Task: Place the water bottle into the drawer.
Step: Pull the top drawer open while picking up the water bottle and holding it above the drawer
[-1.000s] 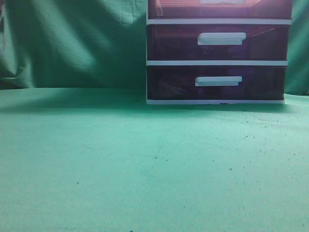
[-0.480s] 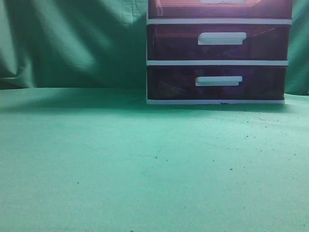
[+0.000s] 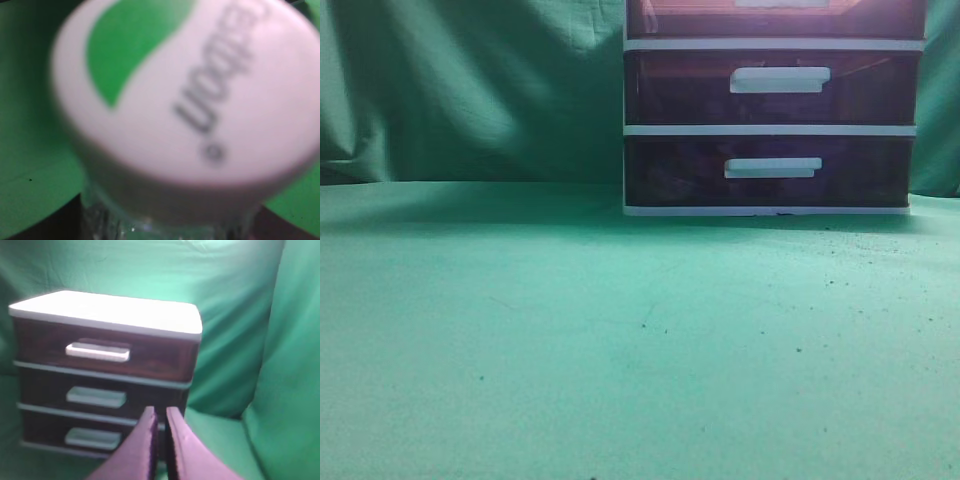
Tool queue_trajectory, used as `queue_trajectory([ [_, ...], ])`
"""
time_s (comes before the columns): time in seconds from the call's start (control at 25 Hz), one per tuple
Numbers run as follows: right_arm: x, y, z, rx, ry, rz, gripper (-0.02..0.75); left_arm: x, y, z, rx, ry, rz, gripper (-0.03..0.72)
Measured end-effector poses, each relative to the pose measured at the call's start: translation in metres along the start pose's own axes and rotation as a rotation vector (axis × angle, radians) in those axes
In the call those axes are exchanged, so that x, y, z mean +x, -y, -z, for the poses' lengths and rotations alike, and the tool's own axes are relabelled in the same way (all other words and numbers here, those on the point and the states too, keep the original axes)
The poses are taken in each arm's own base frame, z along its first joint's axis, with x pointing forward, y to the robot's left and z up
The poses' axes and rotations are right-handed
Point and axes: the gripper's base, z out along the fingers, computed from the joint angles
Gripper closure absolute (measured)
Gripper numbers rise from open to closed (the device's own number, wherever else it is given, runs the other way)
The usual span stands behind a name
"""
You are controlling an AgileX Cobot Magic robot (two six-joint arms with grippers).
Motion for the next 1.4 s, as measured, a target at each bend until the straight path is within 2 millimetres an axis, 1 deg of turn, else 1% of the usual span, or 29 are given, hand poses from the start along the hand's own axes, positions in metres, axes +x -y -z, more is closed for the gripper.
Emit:
queue_trajectory([
  [0.16, -0.023, 0.004, -0.049, 0.025, 0.041, 0.186, 0.689, 0.000, 0.000, 0.000, -0.001, 0.000, -0.002, 0.372],
  [0.28, -0.036, 0.005, -0.090, 0.025, 0.049, 0.390, 0.689, 0.000, 0.000, 0.000, -0.001, 0.000, -0.002, 0.372],
  [0.32, -0.038, 0.004, -0.104, 0.016, 0.043, 0.477, 0.614, 0.000, 0.000, 0.000, -0.001, 0.000, -0.002, 0.372],
  [0.4, -0.036, 0.002, -0.128, -0.016, 0.027, 0.646, 0.528, 0.000, 0.000, -0.001, -0.001, -0.004, -0.002, 0.372],
  [0.48, -0.028, -0.003, -0.151, -0.061, 0.020, 0.803, 0.443, 0.000, 0.000, -0.001, -0.001, -0.004, -0.002, 0.372],
  [0.52, -0.024, -0.006, -0.160, -0.081, 0.034, 0.853, 0.406, 0.000, 0.000, -0.001, -0.001, -0.004, -0.002, 0.372],
  [0.68, -0.002, -0.027, -0.191, -0.170, 0.094, 1.055, 0.407, 0.000, 0.000, -0.001, -0.001, -0.004, -0.002, 0.372],
  [0.72, 0.004, -0.032, -0.199, -0.193, 0.093, 1.109, 0.381, 0.000, 0.000, -0.001, -0.001, -0.004, -0.002, 0.372],
  [0.84, 0.017, -0.039, -0.222, -0.227, 0.077, 1.173, 0.381, 0.000, 0.000, -0.001, -0.001, -0.004, -0.002, 0.372],
  [0.92, 0.021, -0.040, -0.237, -0.231, 0.072, 1.184, 0.381, 0.000, 0.000, -0.001, -0.001, -0.004, -0.002, 0.372],
  [1.12, 0.025, -0.043, -0.264, -0.227, 0.081, 1.207, 0.381, 0.000, 0.000, -0.002, -0.004, -0.006, -0.005, 0.372],
  [1.24, 0.034, -0.045, -0.279, -0.237, 0.076, 1.258, 0.381, 0.000, -0.001, -0.002, -0.016, -0.006, -0.023, 0.372],
  [1.4, 0.042, -0.047, -0.297, -0.242, 0.072, 1.279, 0.381, 0.000, -0.002, -0.002, -0.029, -0.006, -0.039, 0.372],
])
